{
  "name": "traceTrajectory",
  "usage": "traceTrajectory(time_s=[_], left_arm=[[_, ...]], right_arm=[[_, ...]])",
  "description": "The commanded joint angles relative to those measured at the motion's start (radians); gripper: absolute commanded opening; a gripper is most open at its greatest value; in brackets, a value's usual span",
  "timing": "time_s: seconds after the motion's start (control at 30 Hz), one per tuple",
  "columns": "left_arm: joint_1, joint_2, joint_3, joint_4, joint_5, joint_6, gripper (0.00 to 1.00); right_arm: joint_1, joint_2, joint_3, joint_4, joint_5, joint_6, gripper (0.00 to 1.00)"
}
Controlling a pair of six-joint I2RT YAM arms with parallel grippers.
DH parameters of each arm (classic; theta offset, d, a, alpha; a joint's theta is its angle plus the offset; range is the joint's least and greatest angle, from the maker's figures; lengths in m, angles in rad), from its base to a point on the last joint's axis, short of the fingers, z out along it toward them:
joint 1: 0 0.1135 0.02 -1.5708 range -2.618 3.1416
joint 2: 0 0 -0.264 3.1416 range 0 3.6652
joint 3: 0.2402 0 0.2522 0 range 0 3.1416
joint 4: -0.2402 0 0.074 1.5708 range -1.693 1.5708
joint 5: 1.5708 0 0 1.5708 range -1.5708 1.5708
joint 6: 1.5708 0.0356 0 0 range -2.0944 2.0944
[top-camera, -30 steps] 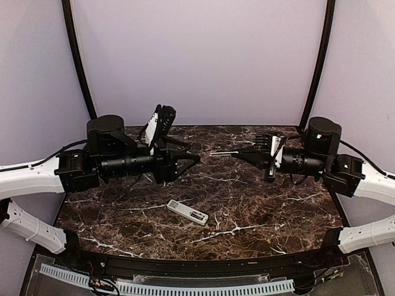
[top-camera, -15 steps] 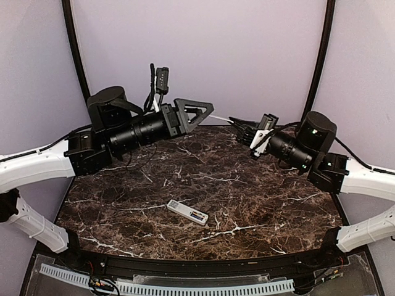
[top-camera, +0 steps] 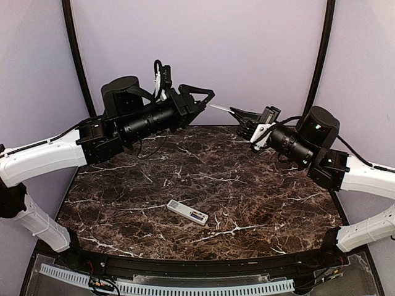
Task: Load the batteries into the remote control
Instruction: Pass from the right arm to the left
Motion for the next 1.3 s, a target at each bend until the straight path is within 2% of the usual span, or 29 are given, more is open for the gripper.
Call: traceTrajectory(time_s=[0.0,0.1,0.27,0.33,0.93,1.0,1.13,1.27], left_arm=[[0.001,0.013,0.042,-0.004,0.029,-0.063,0.55],[0.001,0.026,0.042,-0.004,0.032,-0.073,0.54],[0.001,0.039,0.042,0.006,0.069,-0.080,0.39],[0.001,0.042,0.044,0.007,0.077,-0.084,0.37],[0.024,0.030,0.006,0.016,0.067,-0.138,0.31],[0.025,0.027,0.003,0.021,0.067,-0.139,0.27],[0.026,0.022,-0.007,0.024,0.068,-0.145,0.11],[0.028,0.016,-0.016,0.026,0.070,-0.148,0.03]], right_arm=[[0.014,0.021,0.040,0.033,0.017,-0.018,0.00],[0.016,0.027,0.046,0.028,0.012,-0.025,0.00],[0.021,0.031,0.046,0.022,0.012,-0.031,0.00],[0.021,0.033,0.046,0.018,0.016,-0.041,0.00],[0.050,0.093,0.071,0.039,0.066,-0.352,0.00],[0.056,0.096,0.071,0.041,0.070,-0.380,0.00],[0.060,0.103,0.078,0.037,0.084,-0.406,0.00],[0.064,0.114,0.080,0.031,0.083,-0.420,0.00]])
